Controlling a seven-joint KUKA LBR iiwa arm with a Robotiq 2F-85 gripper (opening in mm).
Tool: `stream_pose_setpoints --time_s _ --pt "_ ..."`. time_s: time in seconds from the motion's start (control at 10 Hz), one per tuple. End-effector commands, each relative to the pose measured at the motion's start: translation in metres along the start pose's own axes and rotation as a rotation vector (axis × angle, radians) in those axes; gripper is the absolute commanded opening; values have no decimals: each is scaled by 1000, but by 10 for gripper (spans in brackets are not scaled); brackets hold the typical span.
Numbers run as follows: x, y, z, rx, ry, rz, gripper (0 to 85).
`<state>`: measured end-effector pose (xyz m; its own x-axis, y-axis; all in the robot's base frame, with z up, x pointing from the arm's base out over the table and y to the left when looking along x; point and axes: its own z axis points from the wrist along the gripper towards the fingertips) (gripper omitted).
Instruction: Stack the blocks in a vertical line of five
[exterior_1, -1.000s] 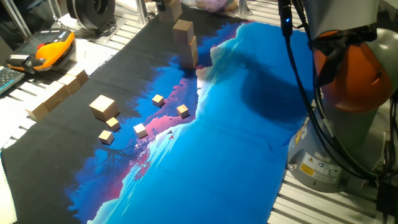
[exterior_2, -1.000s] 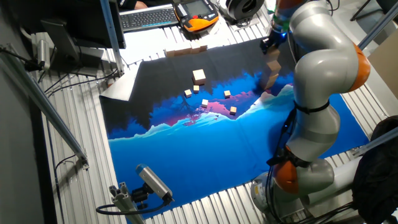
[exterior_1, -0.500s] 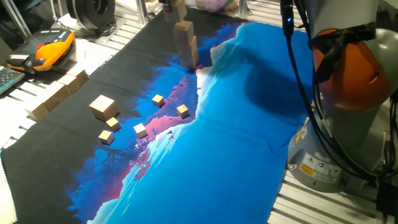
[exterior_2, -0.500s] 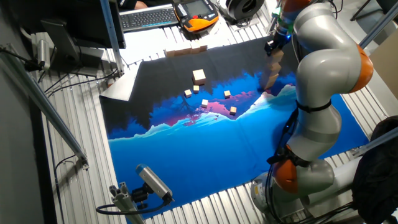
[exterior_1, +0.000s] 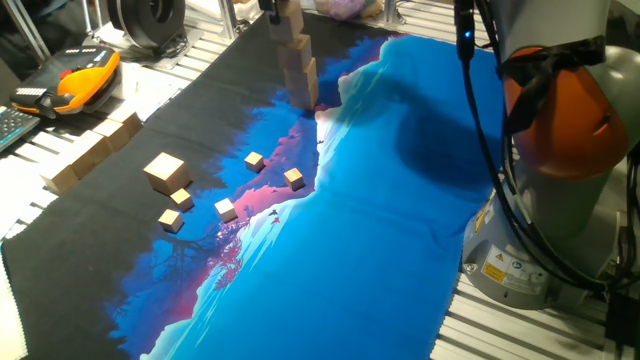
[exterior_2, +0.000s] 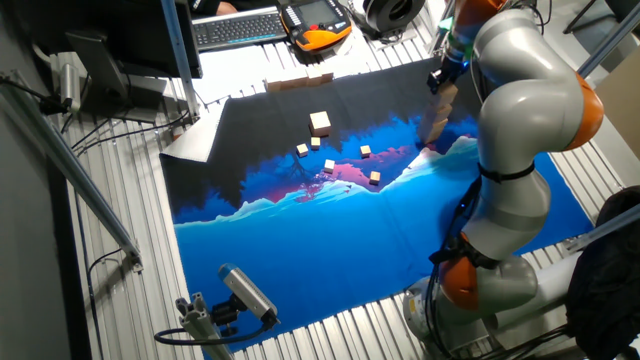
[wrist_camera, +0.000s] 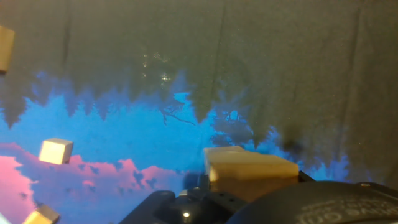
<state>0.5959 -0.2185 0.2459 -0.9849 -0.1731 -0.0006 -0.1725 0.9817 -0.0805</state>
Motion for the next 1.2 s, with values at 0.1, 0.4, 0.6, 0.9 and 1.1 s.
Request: stream_pose_setpoints --time_s 0.1,0.4,0.6,0.9,1.1 --pt "1 -2 2 0 3 -3 0" --pt "0 -1 3 0 25 23 0" --pt "0 0 4 -3 31 26 0" --pt "0 -1 3 -11 25 26 0" --pt "0 -1 3 -50 61 52 0"
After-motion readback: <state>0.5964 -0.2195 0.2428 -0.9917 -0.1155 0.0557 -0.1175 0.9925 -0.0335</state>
